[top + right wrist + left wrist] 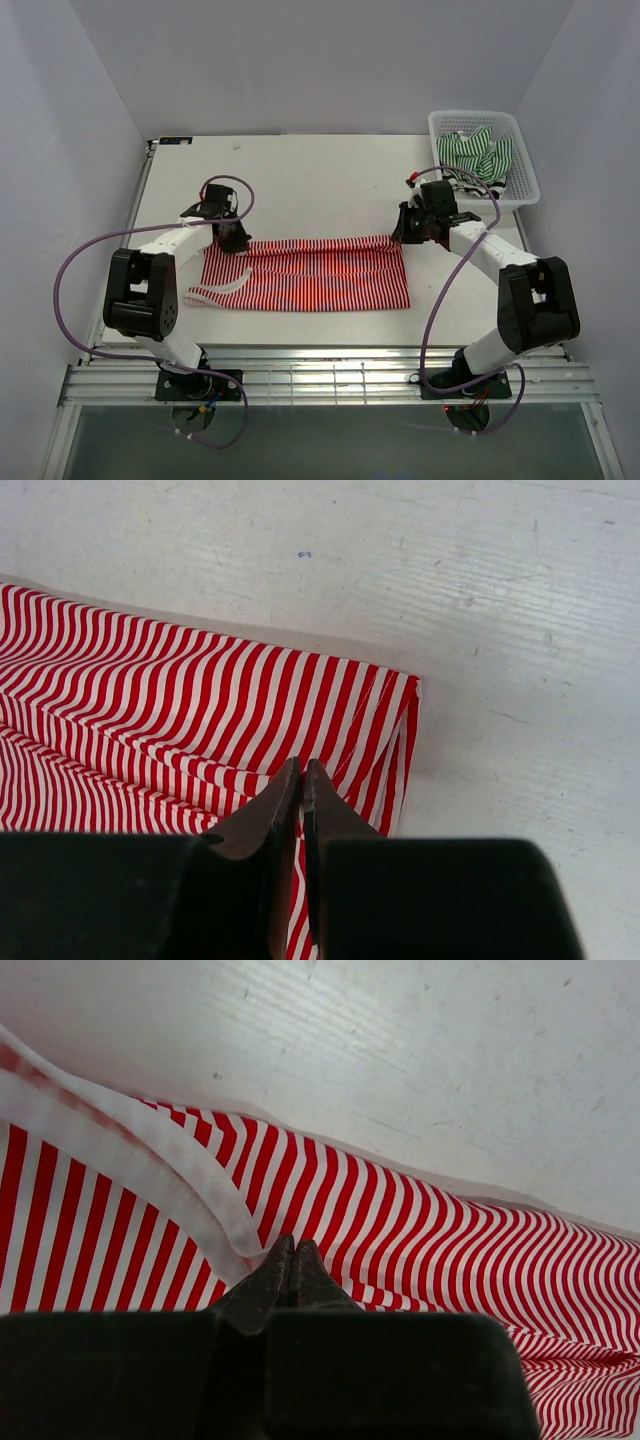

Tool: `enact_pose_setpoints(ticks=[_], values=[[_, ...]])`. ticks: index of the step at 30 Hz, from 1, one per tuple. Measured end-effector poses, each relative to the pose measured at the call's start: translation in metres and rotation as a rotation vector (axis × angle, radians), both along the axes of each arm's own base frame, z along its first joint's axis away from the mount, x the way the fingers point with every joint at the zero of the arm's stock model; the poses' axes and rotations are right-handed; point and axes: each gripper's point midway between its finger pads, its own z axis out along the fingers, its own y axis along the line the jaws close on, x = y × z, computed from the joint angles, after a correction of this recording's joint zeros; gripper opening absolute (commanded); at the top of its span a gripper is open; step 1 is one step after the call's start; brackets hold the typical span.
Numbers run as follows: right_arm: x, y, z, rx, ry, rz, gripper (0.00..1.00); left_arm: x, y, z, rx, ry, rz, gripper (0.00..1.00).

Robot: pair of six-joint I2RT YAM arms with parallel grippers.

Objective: Fold and stack the tank tops
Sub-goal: Fold the tank top

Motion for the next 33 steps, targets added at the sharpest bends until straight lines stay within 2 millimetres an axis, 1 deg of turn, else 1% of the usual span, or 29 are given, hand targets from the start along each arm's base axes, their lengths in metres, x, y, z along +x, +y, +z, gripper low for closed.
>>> enact_pose_setpoints(ticks=[4,9,15,17,18,20,22,23,24,25,26,27,29,30,31,32,33], values=[[-0.008,0.0,-0.004,0.004,0.01,0.015,0.08,-0.016,0.002,-0.014,-0.002,0.047,0.018,0.0],[-0.016,-0.002,-0.012,-0.005,0.026,0.027,0.08,-0.029,0.001,-0.018,-0.02,0.064,0.028,0.0],[-0.023,-0.004,-0.018,-0.012,0.035,0.032,0.08,-0.034,-0.002,-0.023,-0.042,0.074,0.032,0.0],[-0.025,-0.005,-0.019,-0.012,0.036,0.032,0.1,-0.035,-0.002,-0.023,-0.046,0.075,0.034,0.0],[-0.027,-0.005,-0.02,-0.012,0.036,0.032,0.13,-0.035,-0.002,-0.024,-0.048,0.073,0.033,0.02],[-0.03,-0.006,-0.022,-0.013,0.042,0.031,0.18,-0.037,-0.003,-0.023,-0.054,0.073,0.032,0.12],[-0.032,-0.007,-0.025,-0.015,0.051,0.029,0.31,-0.039,-0.004,-0.024,-0.059,0.076,0.031,0.23],[-0.034,-0.008,-0.027,-0.018,0.055,0.026,0.34,-0.041,-0.004,-0.024,-0.059,0.077,0.031,0.26],[-0.035,-0.009,-0.028,-0.022,0.057,0.024,0.37,-0.042,-0.004,-0.024,-0.06,0.079,0.031,0.39],[-0.037,-0.01,-0.029,-0.025,0.058,0.022,0.4,-0.043,-0.003,-0.023,-0.061,0.08,0.032,0.48],[-0.038,-0.011,-0.028,-0.03,0.057,0.018,0.45,-0.044,-0.003,-0.022,-0.061,0.08,0.032,0.57],[-0.038,-0.012,-0.026,-0.034,0.051,0.013,0.6,-0.045,-0.003,-0.019,-0.062,0.077,0.033,0.76],[-0.039,-0.015,-0.02,-0.039,0.041,0.0,0.68,-0.047,-0.003,-0.014,-0.062,0.068,0.03,0.97],[-0.04,-0.016,-0.016,-0.04,0.031,0.0,0.78,-0.047,-0.003,-0.009,-0.065,0.062,0.032,0.98],[-0.04,-0.017,-0.011,-0.037,0.02,-0.004,0.83,-0.048,-0.003,-0.004,-0.068,0.052,0.034,0.98],[-0.041,-0.016,-0.006,-0.033,0.007,-0.002,0.93,-0.048,-0.003,0.001,-0.073,0.041,0.035,0.98],[-0.042,-0.015,0.0,-0.024,-0.006,0.002,0.9,-0.047,-0.004,0.007,-0.079,0.031,0.033,0.98]])
